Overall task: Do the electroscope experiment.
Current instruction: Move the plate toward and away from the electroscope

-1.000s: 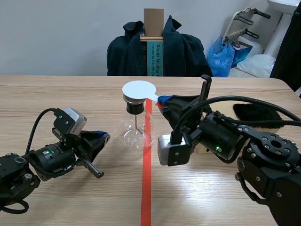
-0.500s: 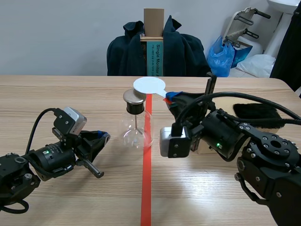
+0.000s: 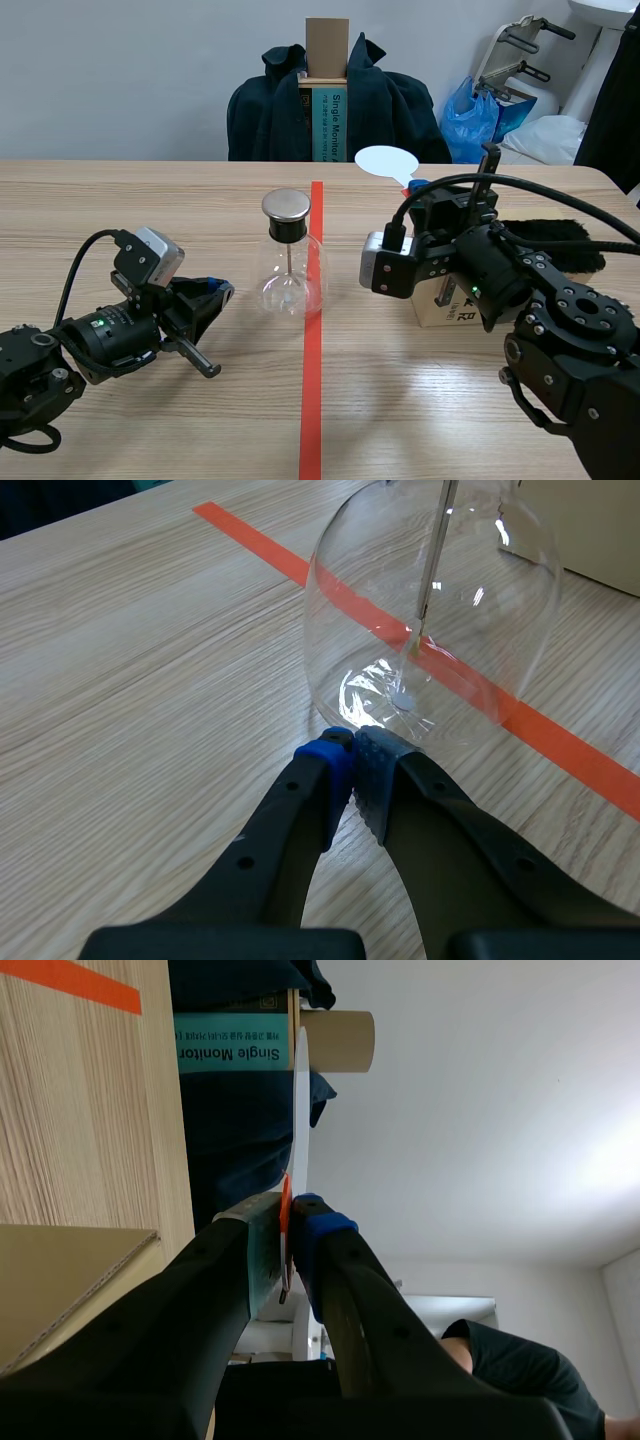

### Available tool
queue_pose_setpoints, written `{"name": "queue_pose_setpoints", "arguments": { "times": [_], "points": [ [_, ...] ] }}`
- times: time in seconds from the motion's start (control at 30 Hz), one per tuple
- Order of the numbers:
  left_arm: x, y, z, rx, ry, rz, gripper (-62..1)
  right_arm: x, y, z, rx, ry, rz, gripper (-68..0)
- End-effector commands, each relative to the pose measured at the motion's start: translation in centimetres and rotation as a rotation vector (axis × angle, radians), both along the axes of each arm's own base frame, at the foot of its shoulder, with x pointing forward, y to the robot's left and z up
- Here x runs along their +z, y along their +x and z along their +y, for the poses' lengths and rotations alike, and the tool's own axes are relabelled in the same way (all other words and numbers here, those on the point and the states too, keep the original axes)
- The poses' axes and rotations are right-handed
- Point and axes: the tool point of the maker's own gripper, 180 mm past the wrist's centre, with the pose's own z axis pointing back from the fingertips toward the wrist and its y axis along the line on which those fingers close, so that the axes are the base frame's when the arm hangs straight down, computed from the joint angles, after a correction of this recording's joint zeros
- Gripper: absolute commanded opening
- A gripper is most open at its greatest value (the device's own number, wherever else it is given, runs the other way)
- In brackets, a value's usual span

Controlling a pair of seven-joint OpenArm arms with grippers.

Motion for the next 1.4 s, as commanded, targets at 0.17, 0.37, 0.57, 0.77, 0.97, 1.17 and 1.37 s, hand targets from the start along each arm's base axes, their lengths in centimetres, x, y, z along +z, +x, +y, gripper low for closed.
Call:
{"name": "queue_pose_setpoints", "arguments": {
  "times": [0.17, 0.37, 0.57, 0.77, 0.97, 1.17, 1.37],
  "points": [
    [1.6, 0.8, -0.6, -0.008, -0.029, -0.046, -57.9, 1.2, 0.5, 0.0, 0.002, 0.014, -0.033, -66.9],
    [1.6, 0.8, -0.6, -0.008, -0.029, -0.046, -57.9, 1.2, -0.5, 1.8, 0.116, 0.017, -0.035, -66.9],
    [1.6, 0.8, -0.6, -0.008, -0.029, -0.046, -57.9, 1.3, -2.1, 4.0, 0.267, 0.021, -0.038, -66.9],
    [1.6, 0.8, -0.6, -0.008, -0.029, -0.046, -57.9, 1.3, -3.4, 5.4, 0.374, 0.022, -0.04, -66.9],
    [1.6, 0.8, -0.6, -0.008, -0.029, -0.046, -57.9, 1.4, -4.2, 6.1, 0.434, 0.024, -0.041, -66.9],
    [1.6, 0.8, -0.6, -0.008, -0.029, -0.046, -57.9, 1.4, -4.6, 6.4, 0.46, 0.024, -0.042, -66.9],
    [1.6, 0.8, -0.6, -0.008, -0.029, -0.046, -57.9, 1.4, -4.8, 6.6, 0.474, 0.025, -0.042, -66.9]
  ]
}}
